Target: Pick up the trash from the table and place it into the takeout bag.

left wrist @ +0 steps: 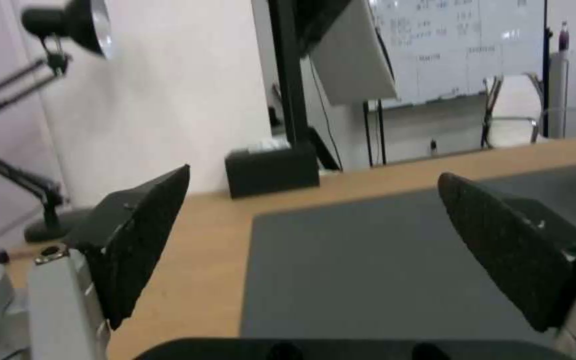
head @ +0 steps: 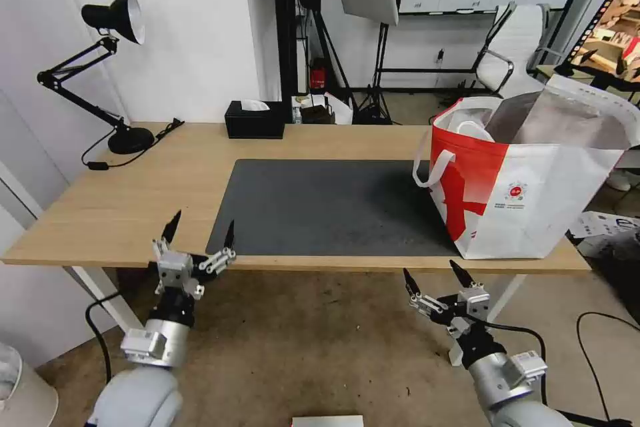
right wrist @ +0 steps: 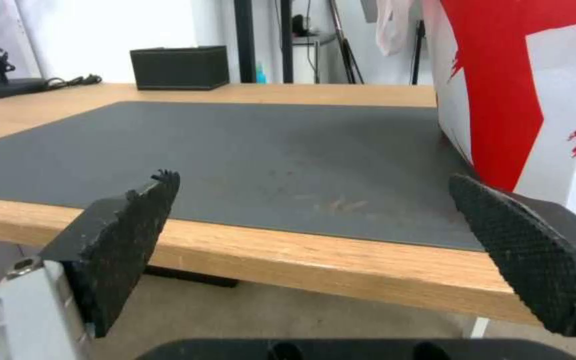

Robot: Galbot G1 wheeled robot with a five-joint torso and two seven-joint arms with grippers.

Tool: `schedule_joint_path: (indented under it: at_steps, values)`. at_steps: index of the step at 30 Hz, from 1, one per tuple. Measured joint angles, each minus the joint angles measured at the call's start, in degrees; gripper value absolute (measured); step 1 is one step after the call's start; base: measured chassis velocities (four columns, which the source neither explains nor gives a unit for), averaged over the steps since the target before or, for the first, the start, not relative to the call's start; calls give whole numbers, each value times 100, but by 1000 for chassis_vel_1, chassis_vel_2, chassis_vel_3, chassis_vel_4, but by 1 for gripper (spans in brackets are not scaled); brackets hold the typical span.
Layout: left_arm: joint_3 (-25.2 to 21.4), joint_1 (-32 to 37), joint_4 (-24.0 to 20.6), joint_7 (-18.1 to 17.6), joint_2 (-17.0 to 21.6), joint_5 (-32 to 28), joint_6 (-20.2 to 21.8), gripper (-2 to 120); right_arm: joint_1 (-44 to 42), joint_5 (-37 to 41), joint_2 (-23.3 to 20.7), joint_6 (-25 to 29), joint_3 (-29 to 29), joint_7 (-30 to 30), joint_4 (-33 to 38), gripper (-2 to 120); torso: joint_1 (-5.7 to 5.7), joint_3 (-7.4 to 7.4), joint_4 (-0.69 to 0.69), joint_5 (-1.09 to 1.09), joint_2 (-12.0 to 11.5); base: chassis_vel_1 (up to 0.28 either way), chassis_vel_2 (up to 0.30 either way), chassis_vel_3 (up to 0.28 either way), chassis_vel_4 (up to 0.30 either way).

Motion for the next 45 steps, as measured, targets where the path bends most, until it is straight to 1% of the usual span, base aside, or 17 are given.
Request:
schedule_joint_path:
  at_steps: [5,8,12,16,24,31,45]
  values:
    - [159,153,55,6,-69,-83,184,100,0,0,0,0,0,0,0,100,0,0,0,0,0,0,0,0,0]
    - [287,195,56,-9,-76,-241,439,100,0,0,0,0,0,0,0,100,0,0,0,0,0,0,0,0,0]
    - [296,167,94,-18,-74,-300,501,100,0,0,0,0,0,0,0,100,0,0,0,1,0,0,0,0,0]
    - [272,135,228,-39,-54,-319,595,100,0,0,0,0,0,0,0,100,0,0,0,0,0,0,0,0,0]
    - [280,38,480,-81,-140,-336,554,100,0,0,0,0,0,0,0,100,1,0,0,-1,0,0,0,0,0]
    - [254,33,450,-92,-222,-336,512,100,0,0,0,0,0,0,0,100,1,0,0,0,0,0,0,0,0]
    - [244,45,362,-69,-218,-351,591,100,0,0,0,0,0,0,0,100,0,0,0,0,0,0,0,0,0]
